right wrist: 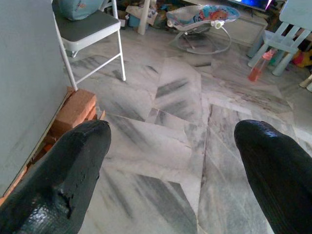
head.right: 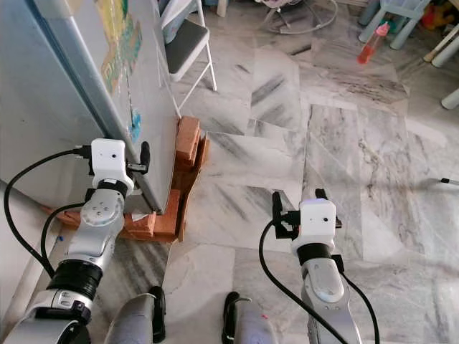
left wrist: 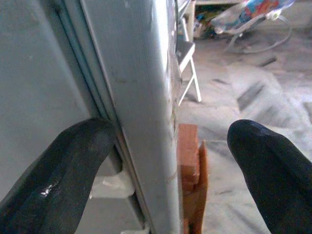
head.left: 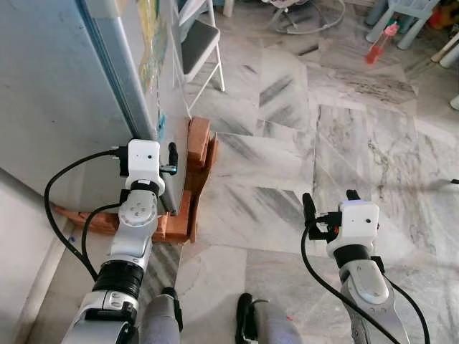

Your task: Restocking fridge

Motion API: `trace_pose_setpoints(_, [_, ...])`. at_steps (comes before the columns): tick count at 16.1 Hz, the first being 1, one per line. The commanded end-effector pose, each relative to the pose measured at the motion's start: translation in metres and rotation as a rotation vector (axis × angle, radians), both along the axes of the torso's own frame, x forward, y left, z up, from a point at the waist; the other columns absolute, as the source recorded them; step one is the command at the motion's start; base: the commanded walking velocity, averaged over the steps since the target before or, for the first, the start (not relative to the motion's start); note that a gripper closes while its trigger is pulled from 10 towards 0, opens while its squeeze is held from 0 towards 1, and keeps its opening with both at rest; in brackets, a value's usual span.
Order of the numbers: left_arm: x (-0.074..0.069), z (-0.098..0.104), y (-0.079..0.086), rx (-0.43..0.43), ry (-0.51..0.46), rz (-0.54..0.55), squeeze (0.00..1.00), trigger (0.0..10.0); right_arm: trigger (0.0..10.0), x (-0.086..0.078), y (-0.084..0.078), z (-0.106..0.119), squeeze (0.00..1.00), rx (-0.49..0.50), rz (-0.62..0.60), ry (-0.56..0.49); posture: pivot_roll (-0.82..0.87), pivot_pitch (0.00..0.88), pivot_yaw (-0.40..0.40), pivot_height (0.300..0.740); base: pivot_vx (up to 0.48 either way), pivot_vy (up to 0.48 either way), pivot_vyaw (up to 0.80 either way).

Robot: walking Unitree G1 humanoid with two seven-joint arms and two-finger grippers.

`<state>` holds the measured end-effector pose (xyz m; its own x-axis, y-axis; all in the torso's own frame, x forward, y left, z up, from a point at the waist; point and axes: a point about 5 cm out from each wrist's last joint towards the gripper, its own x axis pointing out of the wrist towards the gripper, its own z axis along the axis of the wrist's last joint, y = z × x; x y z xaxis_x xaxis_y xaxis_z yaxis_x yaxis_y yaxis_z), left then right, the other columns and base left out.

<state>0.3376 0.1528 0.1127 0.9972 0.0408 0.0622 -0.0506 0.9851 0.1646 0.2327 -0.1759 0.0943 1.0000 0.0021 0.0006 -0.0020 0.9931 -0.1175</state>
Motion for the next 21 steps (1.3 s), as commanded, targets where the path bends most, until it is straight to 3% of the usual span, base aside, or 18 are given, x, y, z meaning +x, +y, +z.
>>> trace_pose_setpoints(1, [0.001,-0.001,-0.003,0.031,0.0,0.006,0.0,10.0,10.0,-0.003,-0.002,-0.002,0.0,-0.005,-0.005,0.017,0.06,0.246,-0.092,0.74,0.0,0.0,0.0])
trace_pose_setpoints(9, [0.009,0.009,-0.026,-0.013,-0.028,-0.071,0.0,10.0,10.0,-0.002,0.0,-0.003,0.0,-0.005,-0.001,0.016,0.06,0.237,-0.092,0.74,0.0,0.0,0.0])
trace_pose_setpoints(12, [0.015,0.016,-0.053,-0.025,-0.04,-0.139,0.0,10.0,10.0,-0.001,-0.001,-0.003,0.0,-0.002,-0.006,0.017,0.06,0.235,-0.093,0.74,0.0,0.0,0.0])
trace_pose_setpoints(16, [0.024,0.022,-0.075,-0.05,-0.006,-0.187,0.0,10.0,10.0,0.0,0.0,-0.003,0.0,0.0,-0.008,0.018,0.06,0.23,-0.092,0.74,0.0,0.0,0.0])
trace_pose_setpoints(18, [0.026,0.043,-0.117,-0.014,-0.052,-0.341,0.0,10.0,10.0,0.0,0.0,-0.004,0.0,0.0,-0.003,0.02,0.06,0.225,-0.094,0.74,0.0,0.0,0.0])
trace_pose_setpoints(19, [0.025,0.048,-0.127,-0.029,-0.058,-0.389,0.0,10.0,10.0,0.001,0.001,-0.004,0.0,0.0,-0.001,0.019,0.06,0.225,-0.094,0.74,0.0,0.0,0.0])
trace_pose_setpoints(20, [0.01,0.063,-0.169,-0.069,-0.095,-0.621,0.0,10.0,10.0,0.0,0.002,-0.004,0.0,0.006,0.003,0.022,0.05,0.225,-0.094,0.74,0.0,0.0,0.0])
trace_pose_setpoints(21, [-0.021,0.075,-0.211,-0.056,-0.157,-0.888,0.0,10.0,10.0,-0.001,0.003,-0.005,0.0,0.014,0.011,0.029,0.06,0.222,-0.09,0.74,0.0,0.0,0.0])
